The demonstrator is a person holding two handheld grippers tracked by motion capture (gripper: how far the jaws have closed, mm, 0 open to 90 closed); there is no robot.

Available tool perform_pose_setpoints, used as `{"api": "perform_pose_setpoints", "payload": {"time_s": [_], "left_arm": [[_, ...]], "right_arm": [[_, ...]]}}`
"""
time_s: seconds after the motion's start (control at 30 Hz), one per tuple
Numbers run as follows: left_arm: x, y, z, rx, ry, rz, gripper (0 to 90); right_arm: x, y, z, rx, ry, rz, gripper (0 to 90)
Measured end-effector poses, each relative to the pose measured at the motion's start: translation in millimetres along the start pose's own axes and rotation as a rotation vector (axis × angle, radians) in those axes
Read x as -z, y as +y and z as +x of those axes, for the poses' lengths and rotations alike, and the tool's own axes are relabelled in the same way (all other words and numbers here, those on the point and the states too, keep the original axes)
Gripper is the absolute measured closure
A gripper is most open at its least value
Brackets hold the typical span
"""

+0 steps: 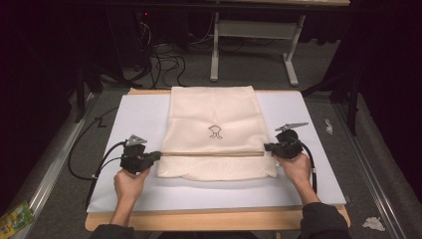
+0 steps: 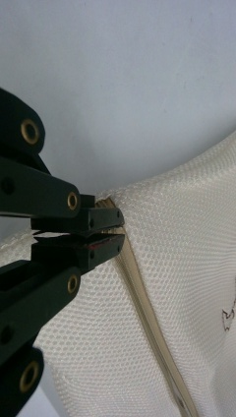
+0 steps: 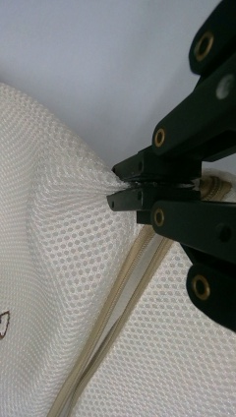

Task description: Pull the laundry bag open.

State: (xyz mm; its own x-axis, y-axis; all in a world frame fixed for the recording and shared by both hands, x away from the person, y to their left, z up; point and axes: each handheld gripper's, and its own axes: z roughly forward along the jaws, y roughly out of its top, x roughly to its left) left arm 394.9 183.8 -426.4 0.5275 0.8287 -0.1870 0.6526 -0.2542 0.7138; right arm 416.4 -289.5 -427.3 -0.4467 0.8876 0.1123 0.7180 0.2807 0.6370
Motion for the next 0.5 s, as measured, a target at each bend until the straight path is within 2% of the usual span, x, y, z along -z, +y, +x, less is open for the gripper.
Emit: {"api": "perform_pose_setpoints", "payload": {"time_s": [0.17, 0.3, 0.43, 0.5], "left_arm": [[-3.3, -2.6, 0.1, -0.003, -0.001, 0.015, 87.3], [-1.9, -3.2, 0.2, 0.004, -0.008, 0.001, 87.2], [-3.9, -5.5, -0.1, 0.005, -0.015, 0.006, 87.1], [-5.6, -7.1, 0.1, 0.003, -0.016, 0.016, 87.1]], "right_arm": [[2.9, -8.0, 1.4, -0.004, 0.005, -0.004, 88.9], [4.4, -10.2, 1.3, -0.005, 0.008, -0.014, 88.8], [5.5, -15.1, -1.8, -0.034, 0.027, -0.026, 88.6], [4.9, -16.8, -2.3, -0.028, 0.026, -0.027, 88.4]]}}
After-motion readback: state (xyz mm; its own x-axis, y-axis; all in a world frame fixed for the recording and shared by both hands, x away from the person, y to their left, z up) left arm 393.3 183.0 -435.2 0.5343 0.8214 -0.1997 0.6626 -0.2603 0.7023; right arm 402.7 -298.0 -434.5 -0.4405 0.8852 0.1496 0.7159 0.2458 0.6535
